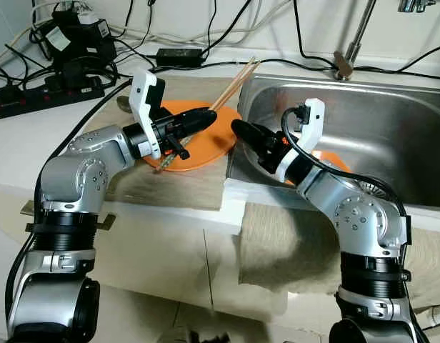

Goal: Kitchen organization

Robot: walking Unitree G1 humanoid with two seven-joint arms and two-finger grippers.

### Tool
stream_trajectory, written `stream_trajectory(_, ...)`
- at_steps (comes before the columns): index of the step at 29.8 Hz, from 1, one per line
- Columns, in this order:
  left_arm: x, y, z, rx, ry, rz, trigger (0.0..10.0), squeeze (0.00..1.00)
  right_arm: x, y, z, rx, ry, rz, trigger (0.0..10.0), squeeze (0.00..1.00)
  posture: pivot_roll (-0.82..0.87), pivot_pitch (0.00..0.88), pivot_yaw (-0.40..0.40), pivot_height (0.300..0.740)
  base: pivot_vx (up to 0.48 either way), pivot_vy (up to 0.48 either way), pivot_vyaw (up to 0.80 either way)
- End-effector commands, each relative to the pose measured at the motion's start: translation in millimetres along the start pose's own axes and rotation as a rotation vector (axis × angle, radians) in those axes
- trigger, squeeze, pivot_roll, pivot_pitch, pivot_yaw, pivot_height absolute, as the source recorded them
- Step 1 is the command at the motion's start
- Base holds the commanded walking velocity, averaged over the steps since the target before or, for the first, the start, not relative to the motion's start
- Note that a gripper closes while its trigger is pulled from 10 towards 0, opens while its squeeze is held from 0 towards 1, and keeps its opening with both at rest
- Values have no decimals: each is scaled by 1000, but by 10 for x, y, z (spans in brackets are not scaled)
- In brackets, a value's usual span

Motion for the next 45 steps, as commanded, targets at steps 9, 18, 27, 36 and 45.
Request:
stream_trajectory(9, -28, 4, -144, 5, 64, -17, 0, 0, 46, -77, -8, -13, -74, 32, 10000, 0, 58, 0, 35, 740, 0, 0, 0)
stream_trajectory(18, -59, -13, -223, 22, 78, -31, 0, 0, 70, -100, -10, -26, -101, 41, 10000, 0, 57, 0, 38, 740, 0, 0, 0)
stream_trajectory(27, -50, -10, -222, 27, 69, -28, 0, 0, -129, -98, 157, -94, -28, -78, 10000, 0, 56, 2, 39, 740, 0, 0, 0)
stream_trajectory(36, 59, 23, -395, 119, 50, 33, 0, 0, -290, -47, 296, -102, 187, -180, 10000, 0, 56, 6, 37, 740, 0, 0, 0)
stream_trajectory(45, 115, 21, -430, 136, 56, 65, 0, 0, -286, -37, 207, -61, 257, -172, 10000, 0, 52, 8, 37, 740, 0, 0, 0)
Point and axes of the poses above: a point about 5 cm out from each wrist's last joint towards the gripper, its own y axis pointing back from the gripper into the wrist, its own z axis along the axis of the wrist's last joint, x = y × z, the point moved 5 cm from there along -y, pointing out of the wrist towards the gripper, and after that the axes turned 7 degrees about -y, right-handed, at the moved point
